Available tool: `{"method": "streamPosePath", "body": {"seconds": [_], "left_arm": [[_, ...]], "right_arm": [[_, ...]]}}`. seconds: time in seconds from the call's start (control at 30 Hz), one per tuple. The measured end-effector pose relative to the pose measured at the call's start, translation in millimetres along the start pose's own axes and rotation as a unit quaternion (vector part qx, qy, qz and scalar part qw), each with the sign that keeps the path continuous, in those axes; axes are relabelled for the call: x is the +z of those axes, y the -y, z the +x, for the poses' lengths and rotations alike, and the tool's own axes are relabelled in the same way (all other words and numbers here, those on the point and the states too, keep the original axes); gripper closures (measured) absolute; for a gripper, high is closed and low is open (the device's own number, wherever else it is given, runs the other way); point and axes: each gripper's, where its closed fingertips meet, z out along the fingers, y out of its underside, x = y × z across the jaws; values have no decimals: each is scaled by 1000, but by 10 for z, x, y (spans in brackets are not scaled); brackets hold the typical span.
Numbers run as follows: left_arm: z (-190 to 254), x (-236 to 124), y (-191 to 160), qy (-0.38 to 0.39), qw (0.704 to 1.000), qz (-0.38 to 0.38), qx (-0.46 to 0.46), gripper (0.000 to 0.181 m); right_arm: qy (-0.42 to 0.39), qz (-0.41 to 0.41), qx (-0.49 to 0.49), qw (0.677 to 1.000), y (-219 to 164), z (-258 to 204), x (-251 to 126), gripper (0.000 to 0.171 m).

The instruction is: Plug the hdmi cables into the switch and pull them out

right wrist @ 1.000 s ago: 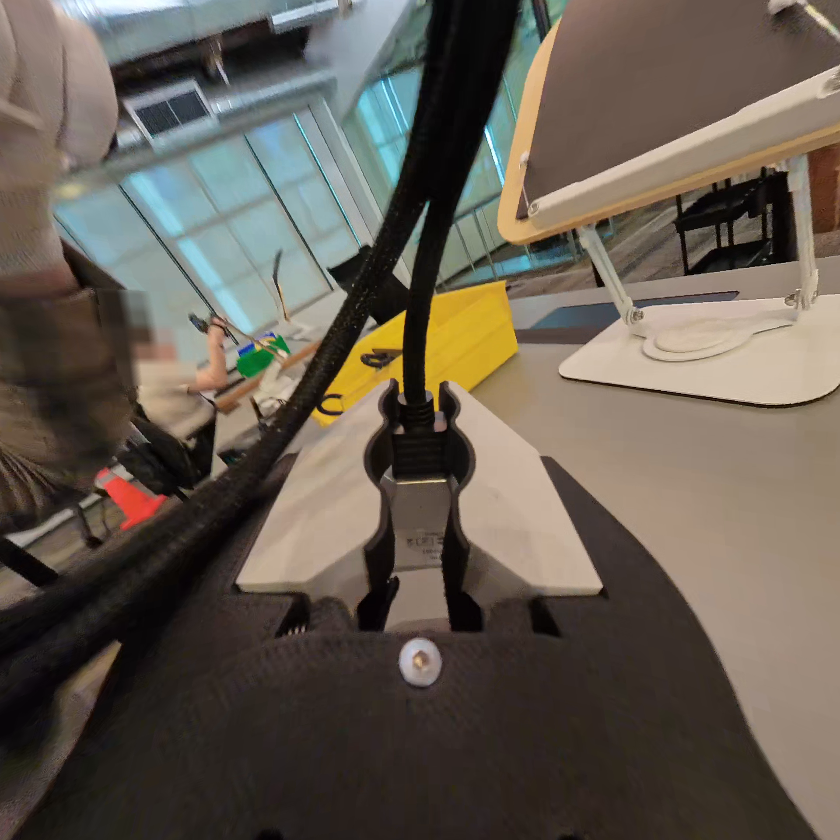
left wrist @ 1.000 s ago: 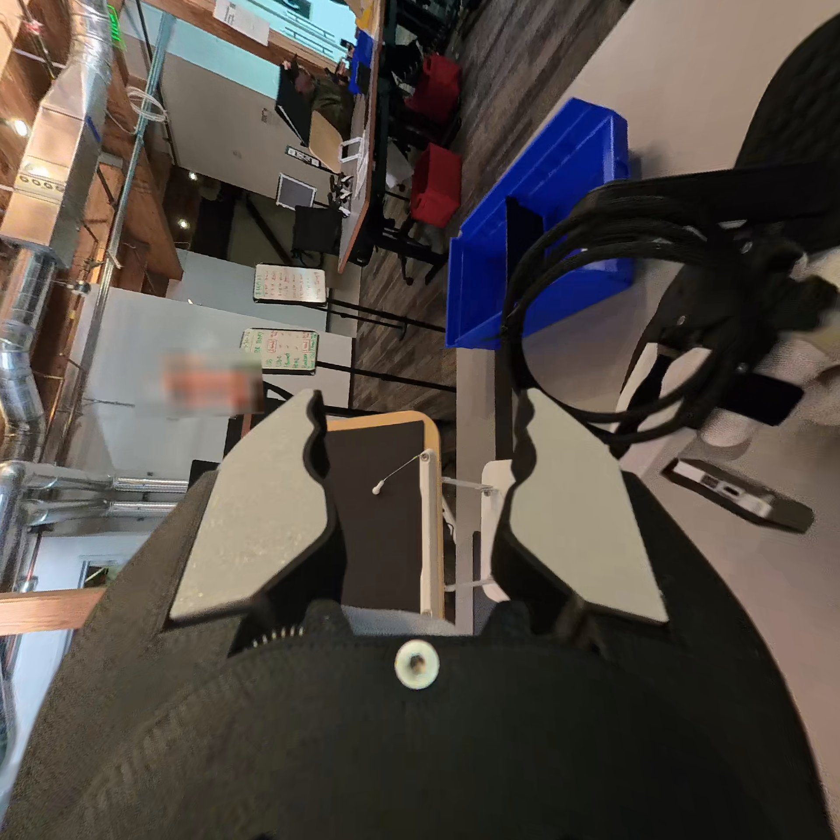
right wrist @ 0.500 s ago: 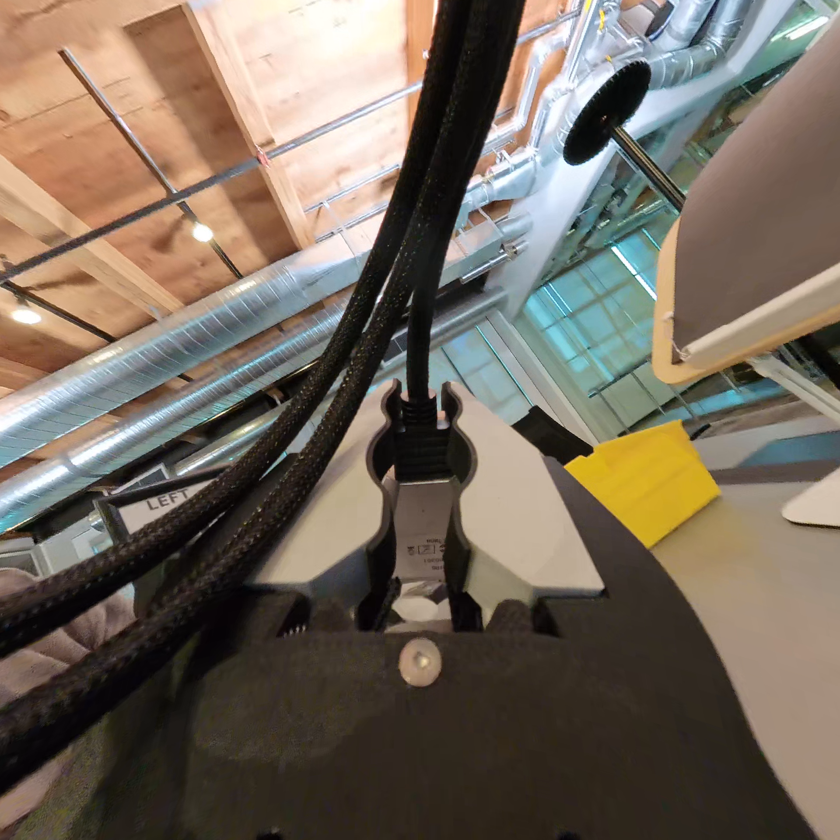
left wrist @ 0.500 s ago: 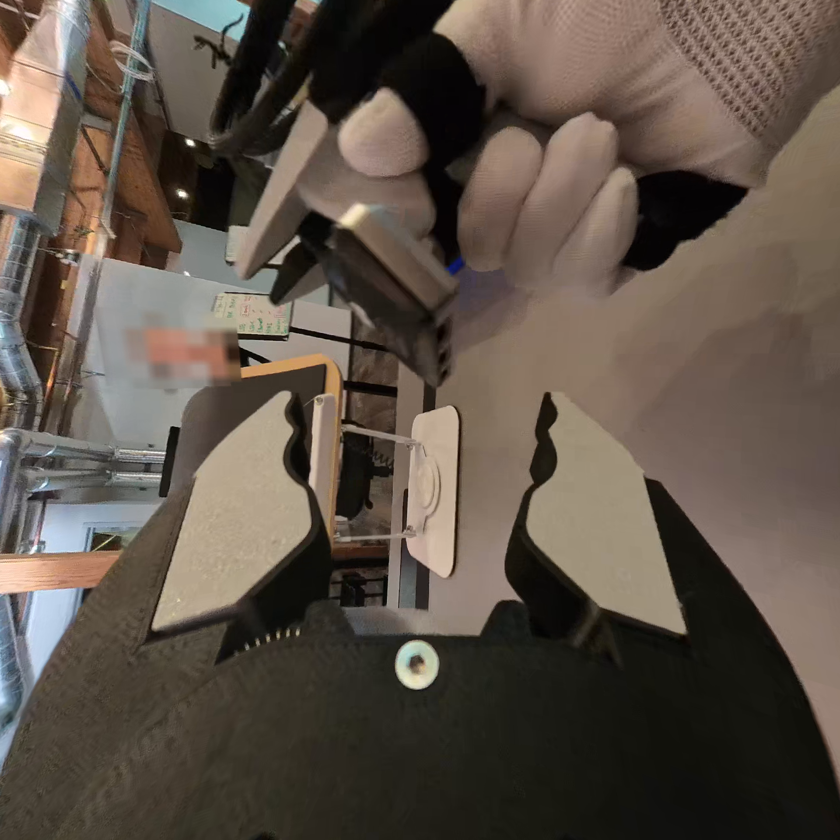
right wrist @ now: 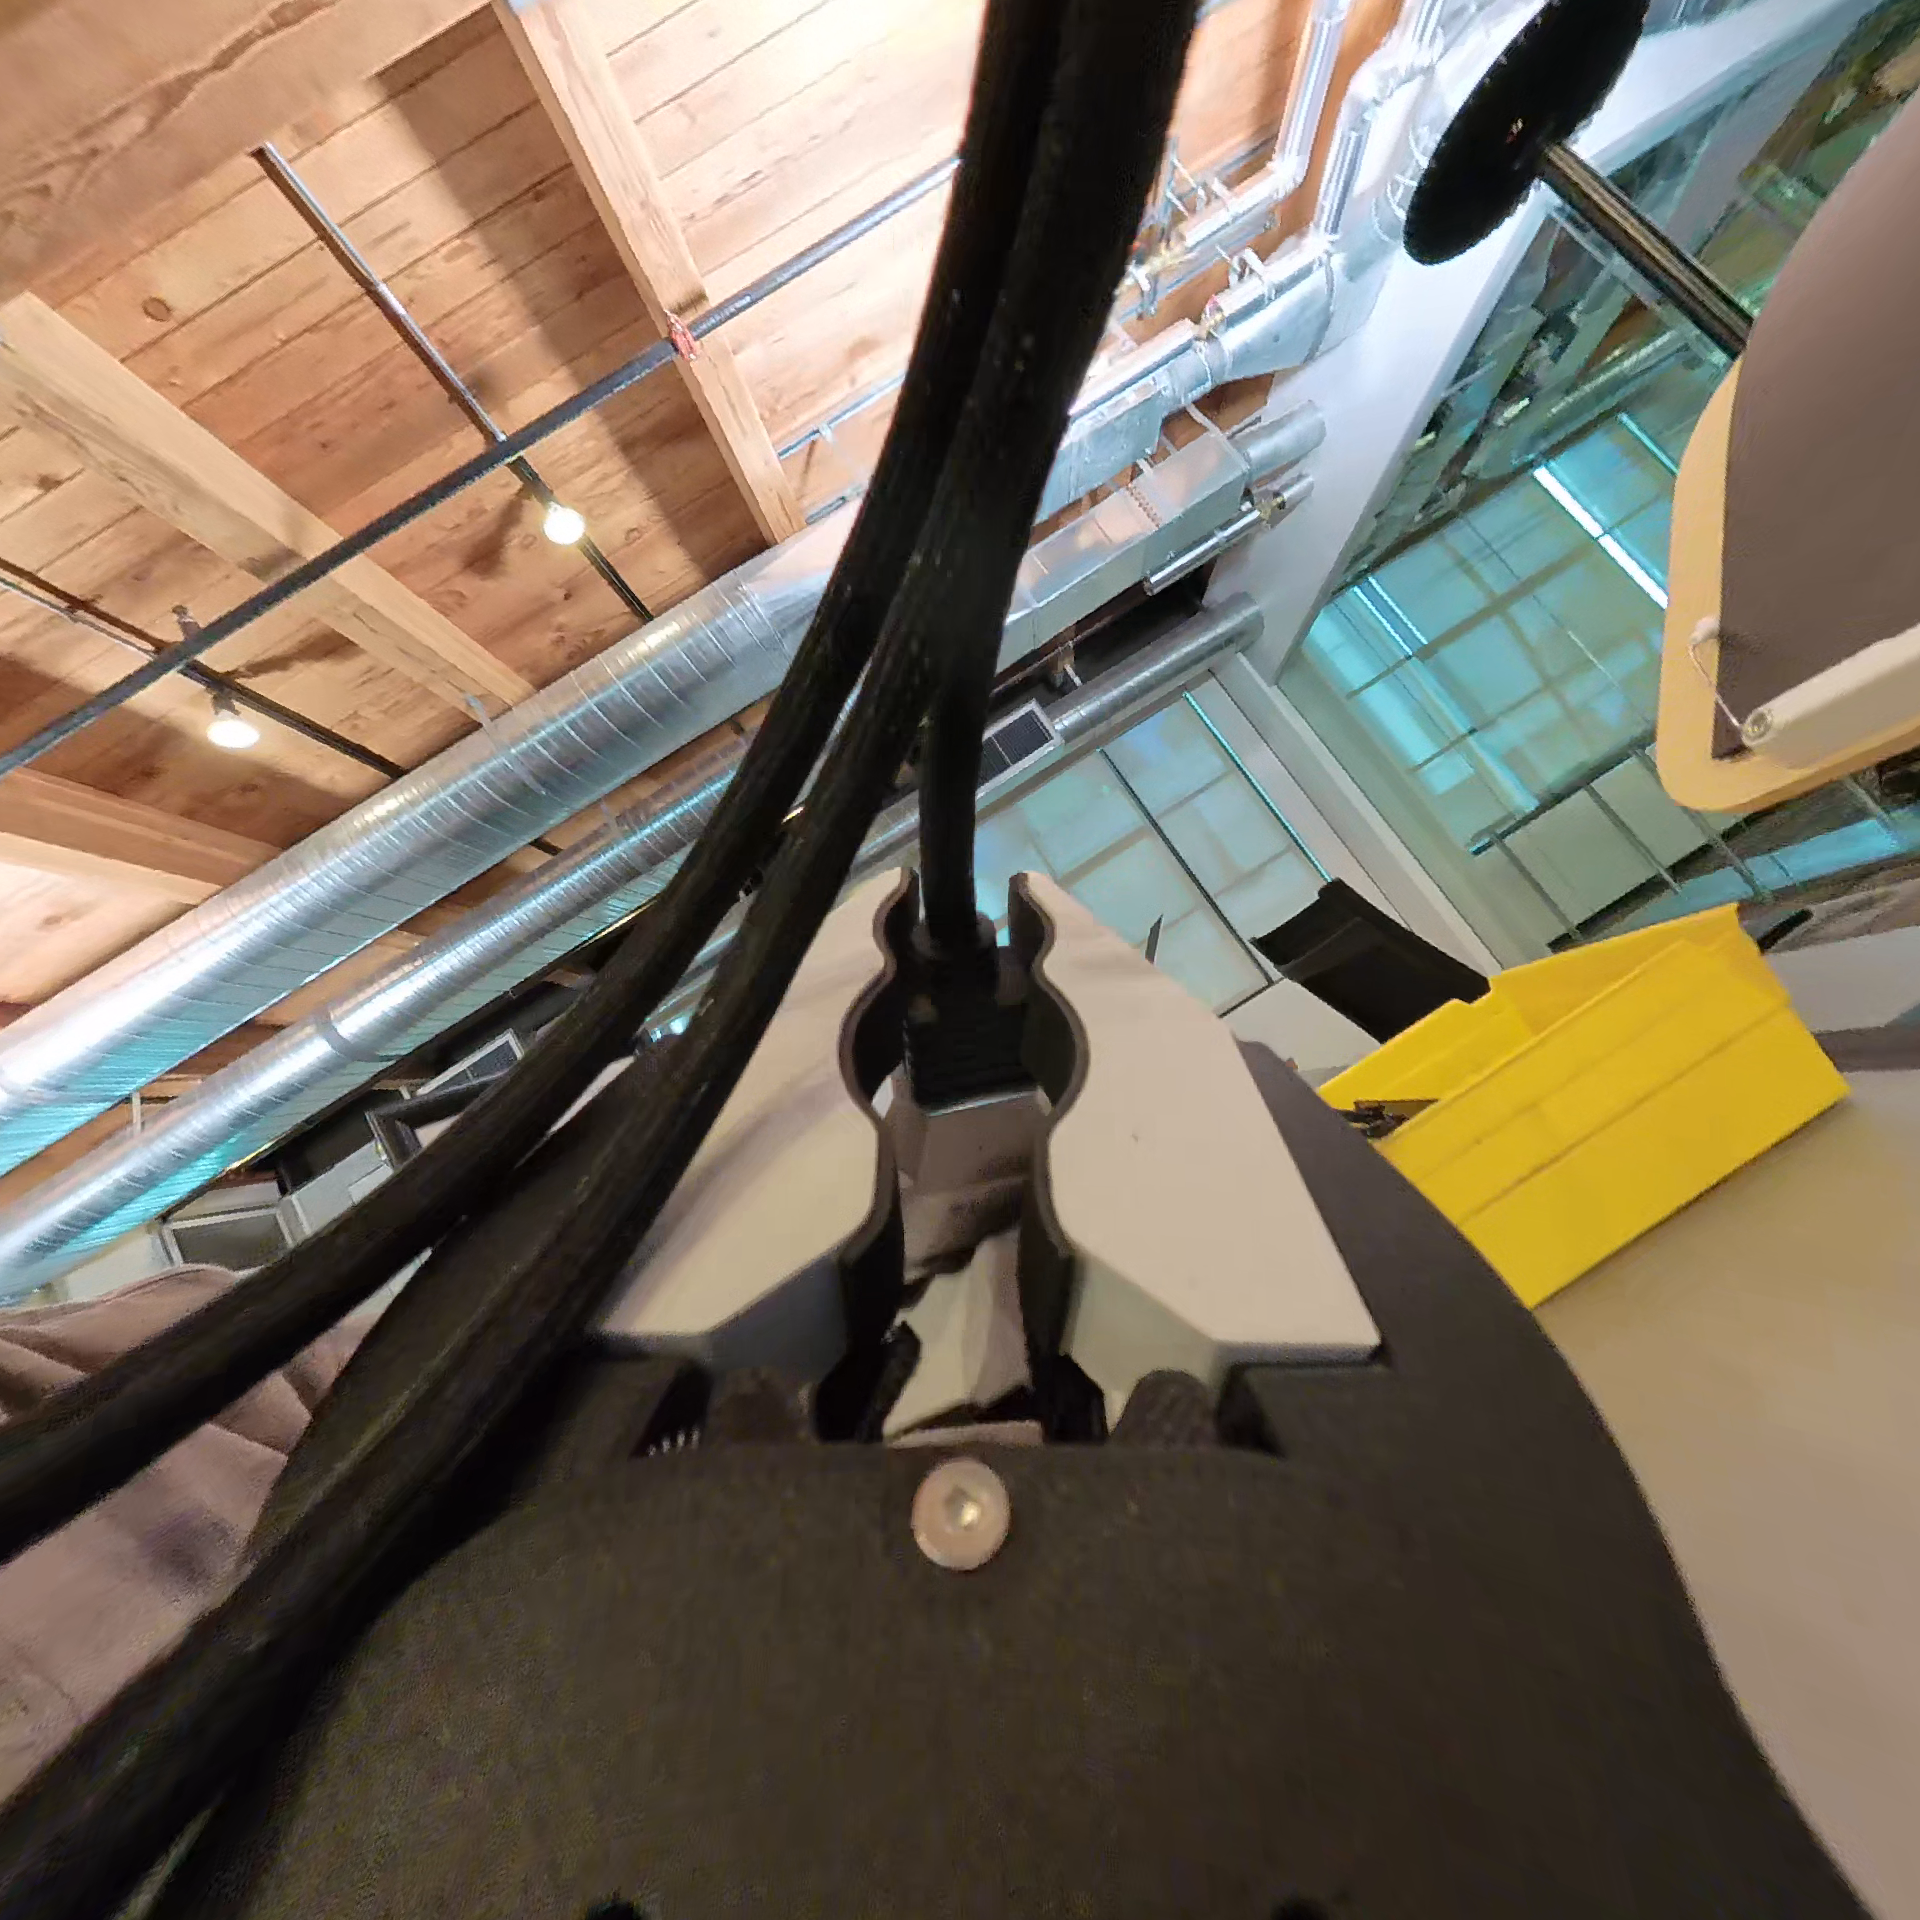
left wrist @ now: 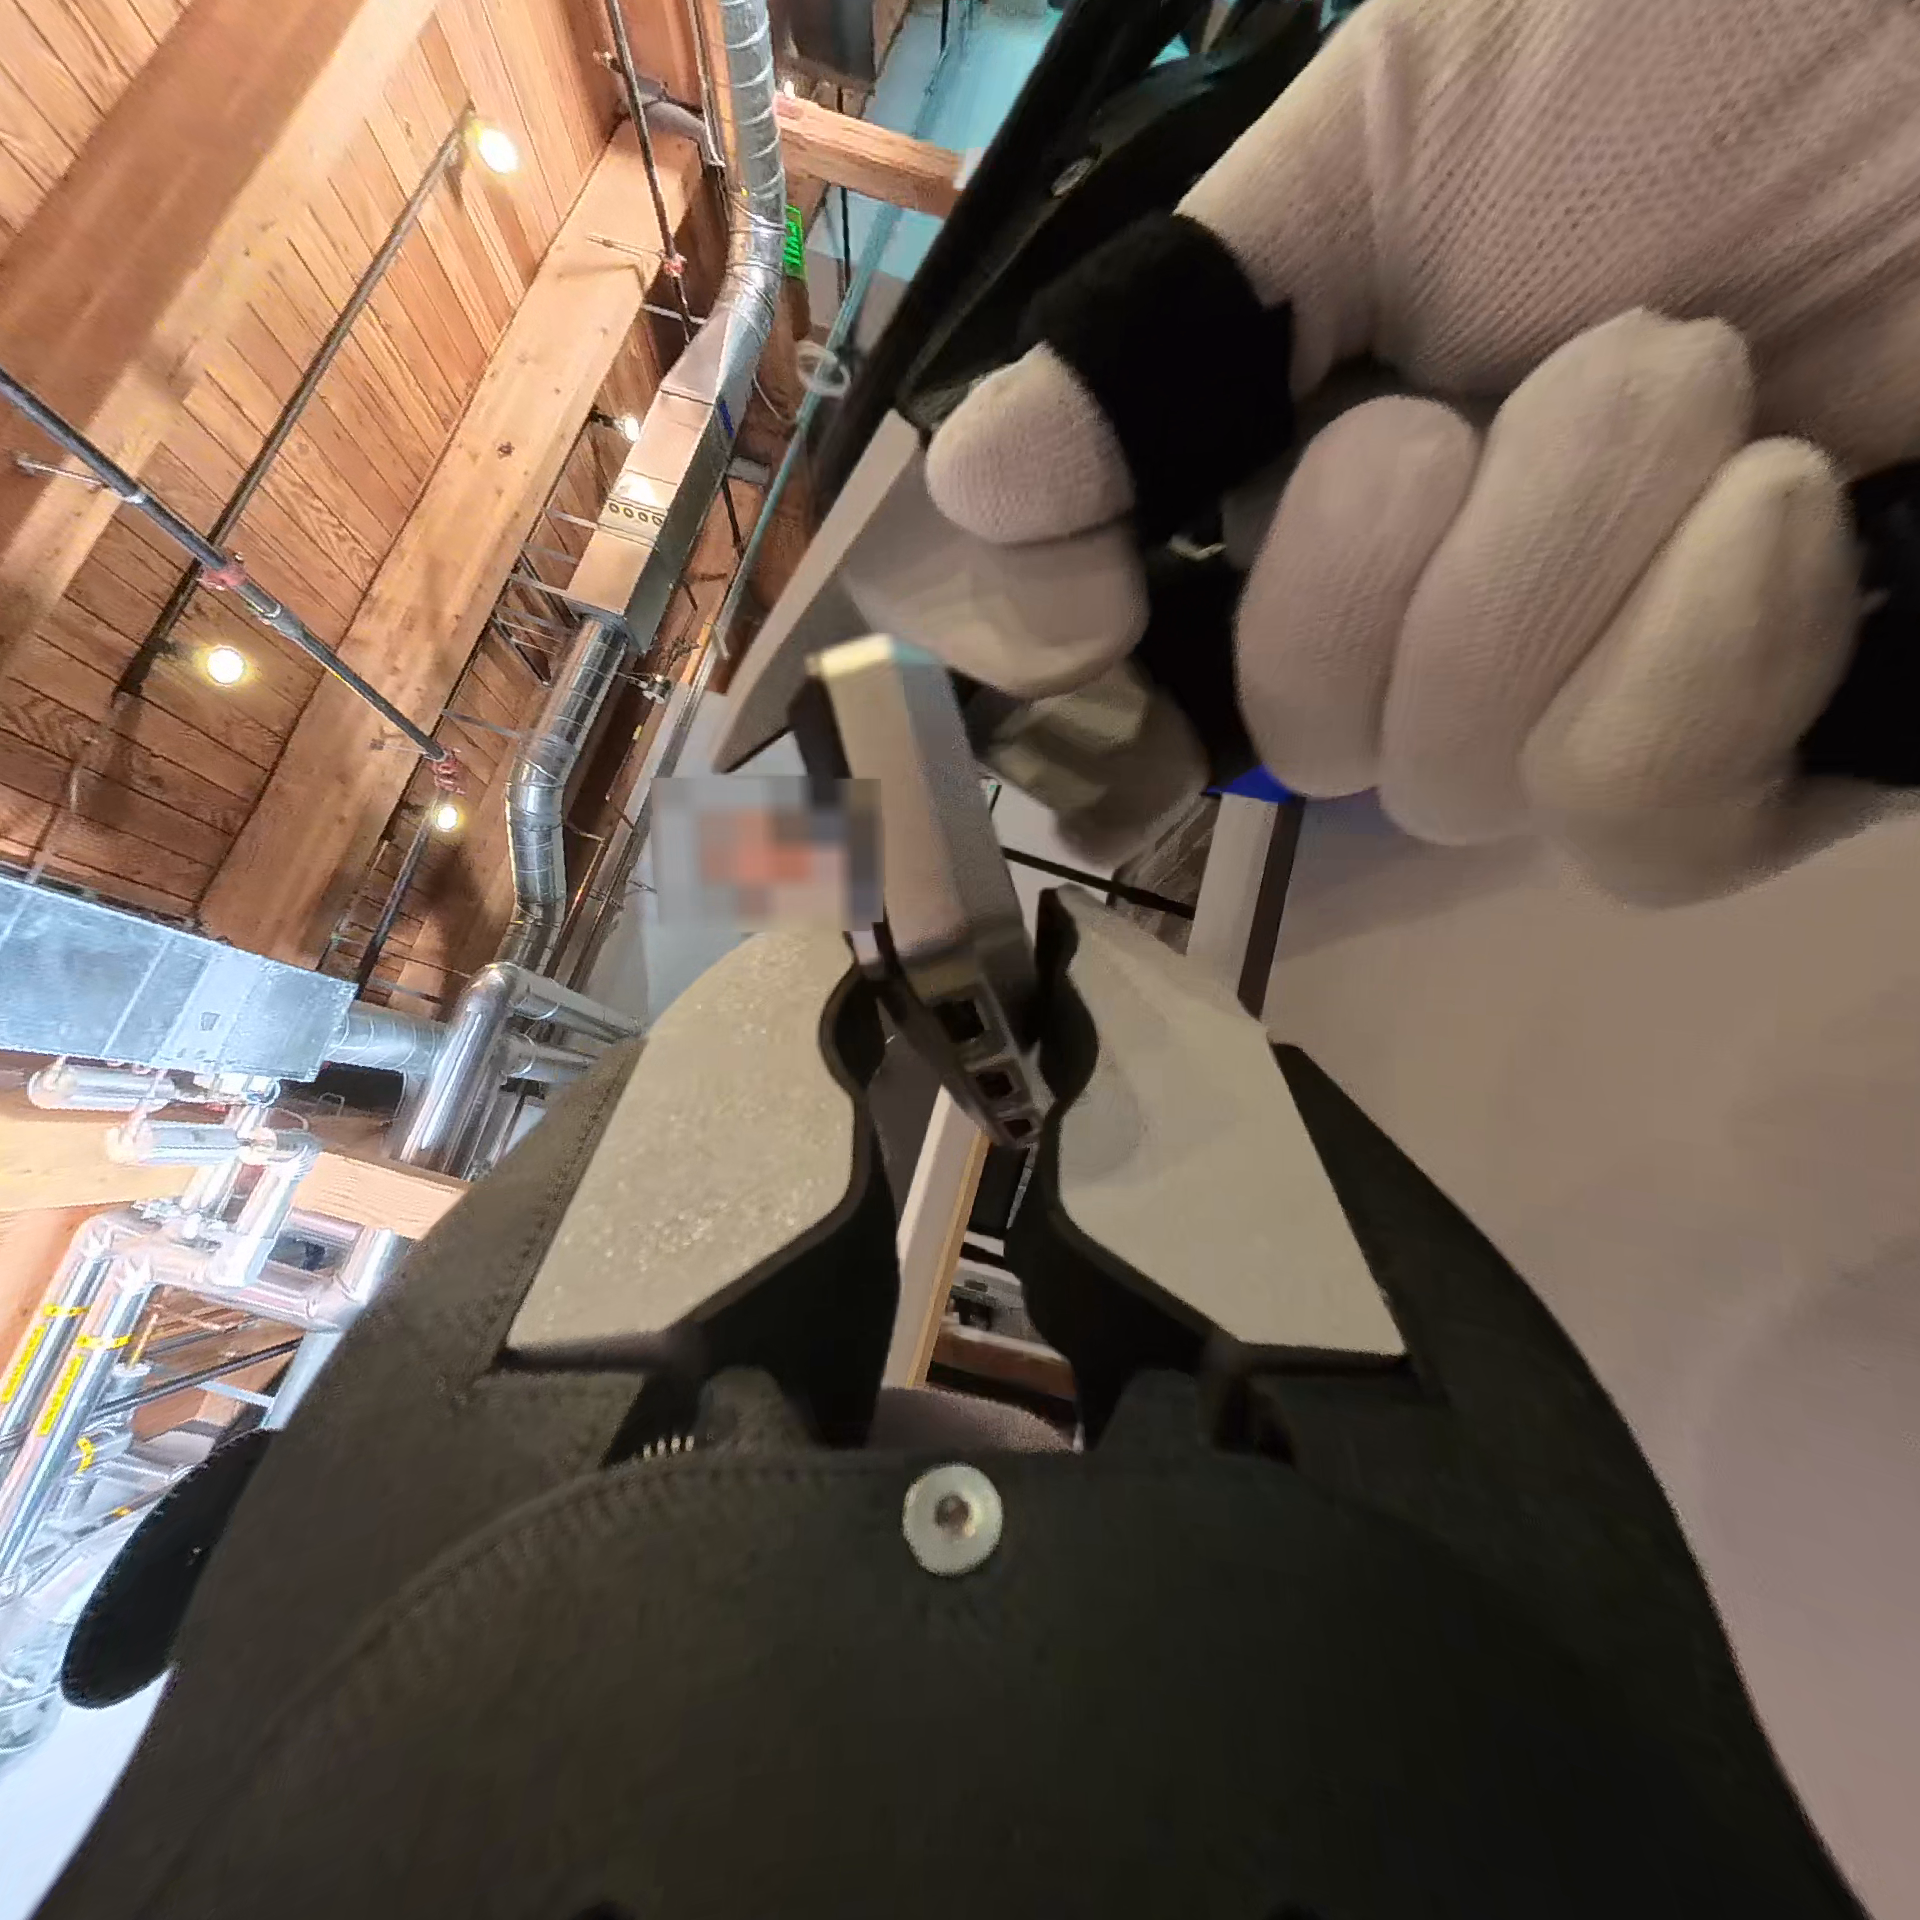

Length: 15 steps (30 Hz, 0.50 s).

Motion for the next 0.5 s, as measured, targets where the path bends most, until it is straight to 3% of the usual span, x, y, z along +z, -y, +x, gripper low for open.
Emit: {"method": "streamPosePath", "body": {"seconds": [0.03, 0.1, 0.2, 0.23, 0.33, 0.5], "left_arm": [[-41, -6, -32, -2, 1000, 0, 2, 157], [-108, -15, -99, -15, 1000, -5, 21, 158], [-175, -45, -164, -30, 998, -9, 50, 158], [-216, -58, -189, -36, 998, -10, 45, 158], [-379, -87, -316, -50, 998, -24, 24, 158], [-788, -153, -588, -31, 998, -59, 22, 158]], "right_arm": [[-2, -7, 1, 1000, -25, 21, -7, 157], [-16, -30, -5, 999, -96, 79, -3, 141], [-16, -49, 4, 999, -173, 110, 15, 132], [-22, -60, 6, 998, -224, 145, 16, 119], [-39, -87, 9, 995, -360, 264, -4, 104], [-87, -250, 22, 964, -963, 493, -106, 83]]}}
